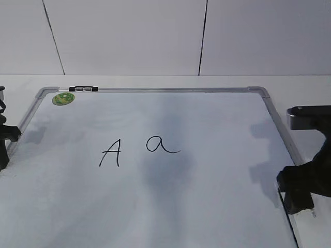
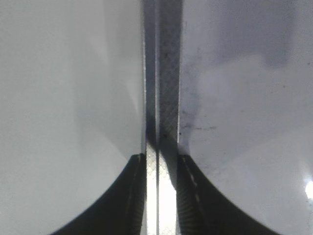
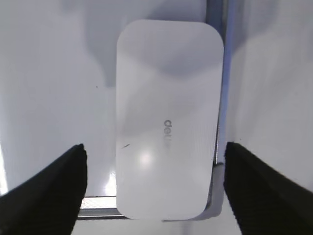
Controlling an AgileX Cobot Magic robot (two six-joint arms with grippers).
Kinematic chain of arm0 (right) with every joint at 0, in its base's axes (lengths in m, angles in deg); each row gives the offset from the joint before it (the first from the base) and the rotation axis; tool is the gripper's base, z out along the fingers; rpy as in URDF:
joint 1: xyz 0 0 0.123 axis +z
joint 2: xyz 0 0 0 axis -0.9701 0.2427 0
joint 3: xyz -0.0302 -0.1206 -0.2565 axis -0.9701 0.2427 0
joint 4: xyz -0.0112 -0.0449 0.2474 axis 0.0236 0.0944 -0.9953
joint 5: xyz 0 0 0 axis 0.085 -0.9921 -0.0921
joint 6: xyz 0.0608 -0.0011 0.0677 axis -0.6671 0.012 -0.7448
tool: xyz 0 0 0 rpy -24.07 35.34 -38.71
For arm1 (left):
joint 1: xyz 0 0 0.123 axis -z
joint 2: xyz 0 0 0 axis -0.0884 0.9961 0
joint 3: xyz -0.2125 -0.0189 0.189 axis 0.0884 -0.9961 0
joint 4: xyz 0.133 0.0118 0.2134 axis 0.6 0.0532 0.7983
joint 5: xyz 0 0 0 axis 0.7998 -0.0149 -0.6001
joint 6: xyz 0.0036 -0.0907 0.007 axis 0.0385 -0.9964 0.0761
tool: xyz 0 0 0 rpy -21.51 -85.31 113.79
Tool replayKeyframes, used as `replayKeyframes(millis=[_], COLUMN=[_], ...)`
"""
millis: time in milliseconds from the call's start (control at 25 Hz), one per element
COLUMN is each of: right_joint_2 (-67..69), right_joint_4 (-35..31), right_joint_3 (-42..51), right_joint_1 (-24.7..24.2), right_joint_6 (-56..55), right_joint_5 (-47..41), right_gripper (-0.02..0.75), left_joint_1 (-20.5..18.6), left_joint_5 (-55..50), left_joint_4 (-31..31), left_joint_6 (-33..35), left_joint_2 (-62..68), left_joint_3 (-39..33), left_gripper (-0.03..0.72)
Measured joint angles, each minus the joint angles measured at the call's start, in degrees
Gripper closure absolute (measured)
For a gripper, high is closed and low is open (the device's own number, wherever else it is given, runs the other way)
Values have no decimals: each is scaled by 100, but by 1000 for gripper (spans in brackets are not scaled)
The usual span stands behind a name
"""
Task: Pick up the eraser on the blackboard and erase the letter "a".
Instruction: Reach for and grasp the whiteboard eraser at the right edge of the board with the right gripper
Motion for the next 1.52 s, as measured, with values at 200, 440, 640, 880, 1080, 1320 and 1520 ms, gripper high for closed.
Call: replayKeyframes(millis=[200,440,640,880,1080,1320,1520], right_joint_2=[232,370,399,399,399,399,399], right_joint_4=[0,51,62,51,51,-229,-411], right_joint_3=[0,-13,-13,-13,-13,-13,-13], right_joint_1=[0,-107,-197,-197,-407,-591,-591], right_joint_6=[13,-158,-183,-183,-183,250,466], right_joint_5=[0,10,93,246,288,292,340], right_gripper=[59,59,59,59,60,64,66], left_joint_1=[0,0,0,0,0,0,0], left_joint_5=[0,0,0,0,0,0,0], left_joint_4=[0,0,0,0,0,0,0], left_joint_6=[0,0,0,0,0,0,0], left_joint_2=[0,0,0,0,0,0,0], left_joint_3=[0,0,0,0,0,0,0], left_gripper=[540,540,540,540,540,540,540])
